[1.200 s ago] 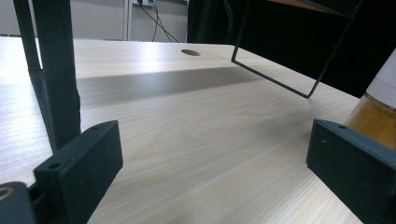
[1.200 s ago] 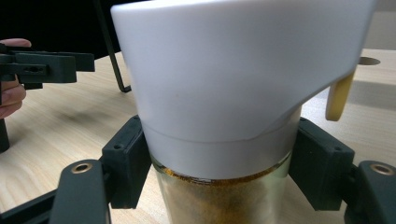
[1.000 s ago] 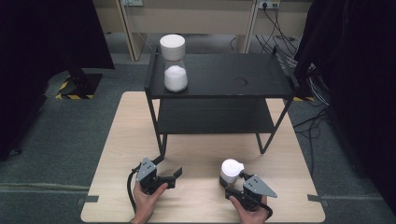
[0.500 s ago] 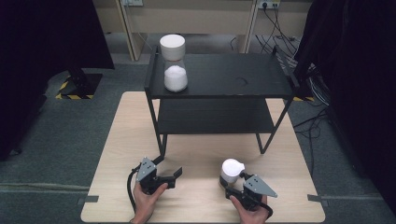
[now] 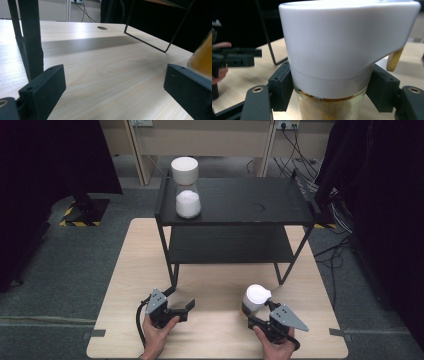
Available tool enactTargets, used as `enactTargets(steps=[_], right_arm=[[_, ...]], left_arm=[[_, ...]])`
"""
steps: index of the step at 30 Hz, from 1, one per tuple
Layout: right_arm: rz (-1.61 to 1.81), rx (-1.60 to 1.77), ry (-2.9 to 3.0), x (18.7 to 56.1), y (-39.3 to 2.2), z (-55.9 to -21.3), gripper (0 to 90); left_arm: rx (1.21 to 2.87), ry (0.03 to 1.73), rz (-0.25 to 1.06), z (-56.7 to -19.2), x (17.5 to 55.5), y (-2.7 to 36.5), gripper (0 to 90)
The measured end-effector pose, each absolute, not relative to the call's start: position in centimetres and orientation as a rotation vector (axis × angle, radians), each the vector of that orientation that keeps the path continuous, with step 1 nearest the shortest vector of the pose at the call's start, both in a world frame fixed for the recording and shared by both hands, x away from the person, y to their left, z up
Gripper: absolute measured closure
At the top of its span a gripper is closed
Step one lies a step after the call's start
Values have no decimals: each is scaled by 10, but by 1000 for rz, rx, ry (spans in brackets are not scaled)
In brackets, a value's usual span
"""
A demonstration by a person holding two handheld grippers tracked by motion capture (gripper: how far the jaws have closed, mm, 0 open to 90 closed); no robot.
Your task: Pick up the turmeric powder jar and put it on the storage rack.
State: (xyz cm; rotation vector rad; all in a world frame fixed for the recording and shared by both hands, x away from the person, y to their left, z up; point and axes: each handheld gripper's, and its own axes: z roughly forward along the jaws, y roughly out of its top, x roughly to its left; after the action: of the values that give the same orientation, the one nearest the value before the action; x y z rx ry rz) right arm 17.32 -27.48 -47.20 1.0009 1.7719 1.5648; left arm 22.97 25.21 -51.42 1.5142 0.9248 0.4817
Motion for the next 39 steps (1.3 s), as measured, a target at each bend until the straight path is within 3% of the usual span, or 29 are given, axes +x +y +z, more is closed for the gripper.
enactTargets(steps=[39], right_arm=[[1583,903,1627,183,-290,-388,310]], left_arm=[[1513,929,481,-514,230,252,36]])
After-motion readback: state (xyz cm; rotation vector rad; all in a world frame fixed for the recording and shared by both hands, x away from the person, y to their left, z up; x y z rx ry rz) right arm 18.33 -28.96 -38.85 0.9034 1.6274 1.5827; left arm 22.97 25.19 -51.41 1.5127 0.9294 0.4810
